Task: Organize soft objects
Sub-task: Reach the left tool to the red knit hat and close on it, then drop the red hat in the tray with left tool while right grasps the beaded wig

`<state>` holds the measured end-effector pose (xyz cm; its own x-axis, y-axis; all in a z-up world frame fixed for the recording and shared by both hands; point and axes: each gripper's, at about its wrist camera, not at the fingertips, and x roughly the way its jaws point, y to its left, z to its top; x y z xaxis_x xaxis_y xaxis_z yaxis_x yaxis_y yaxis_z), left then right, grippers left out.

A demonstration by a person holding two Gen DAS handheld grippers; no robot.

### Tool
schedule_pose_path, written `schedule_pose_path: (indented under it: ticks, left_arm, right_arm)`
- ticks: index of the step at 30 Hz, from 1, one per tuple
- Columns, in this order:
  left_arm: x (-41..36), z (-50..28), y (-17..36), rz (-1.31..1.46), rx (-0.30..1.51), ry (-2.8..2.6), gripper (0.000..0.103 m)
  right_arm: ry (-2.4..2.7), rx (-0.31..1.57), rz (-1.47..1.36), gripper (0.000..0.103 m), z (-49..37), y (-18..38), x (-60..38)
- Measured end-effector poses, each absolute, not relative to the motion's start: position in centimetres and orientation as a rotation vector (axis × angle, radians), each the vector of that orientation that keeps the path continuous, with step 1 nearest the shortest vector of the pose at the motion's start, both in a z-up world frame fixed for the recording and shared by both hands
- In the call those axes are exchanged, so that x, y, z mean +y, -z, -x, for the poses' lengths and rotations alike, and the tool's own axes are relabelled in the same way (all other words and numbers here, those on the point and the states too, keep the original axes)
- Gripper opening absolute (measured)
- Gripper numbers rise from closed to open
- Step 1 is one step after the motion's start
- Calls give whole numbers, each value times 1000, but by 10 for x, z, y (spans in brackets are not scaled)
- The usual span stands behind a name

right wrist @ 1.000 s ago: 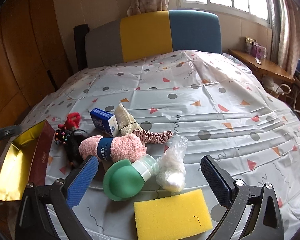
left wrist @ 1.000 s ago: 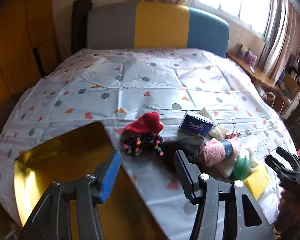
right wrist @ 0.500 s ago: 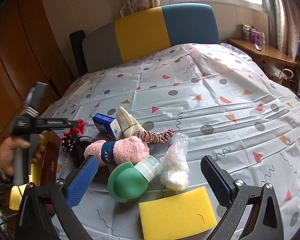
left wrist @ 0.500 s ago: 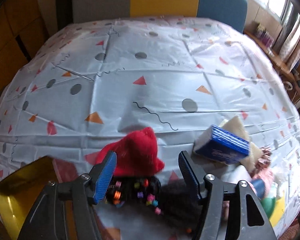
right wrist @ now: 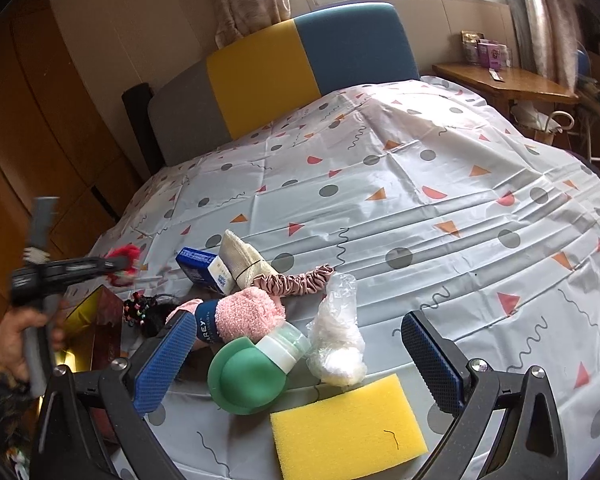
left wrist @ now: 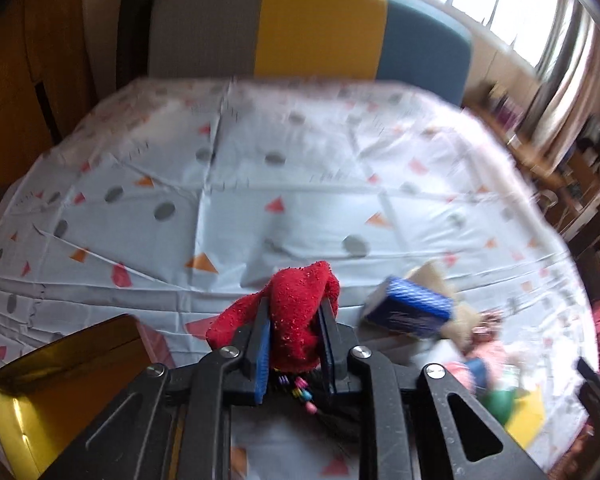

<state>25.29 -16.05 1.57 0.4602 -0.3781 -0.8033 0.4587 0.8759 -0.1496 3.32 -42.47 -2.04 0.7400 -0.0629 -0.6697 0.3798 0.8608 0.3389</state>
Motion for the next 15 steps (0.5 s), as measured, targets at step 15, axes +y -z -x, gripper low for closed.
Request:
schedule_pose_path:
  ticks: [15]
  left_arm:
    - [0, -159, -48, 101, 880, 455, 20]
  right_arm:
    - [-162, 871, -120, 76, -110, 25, -297]
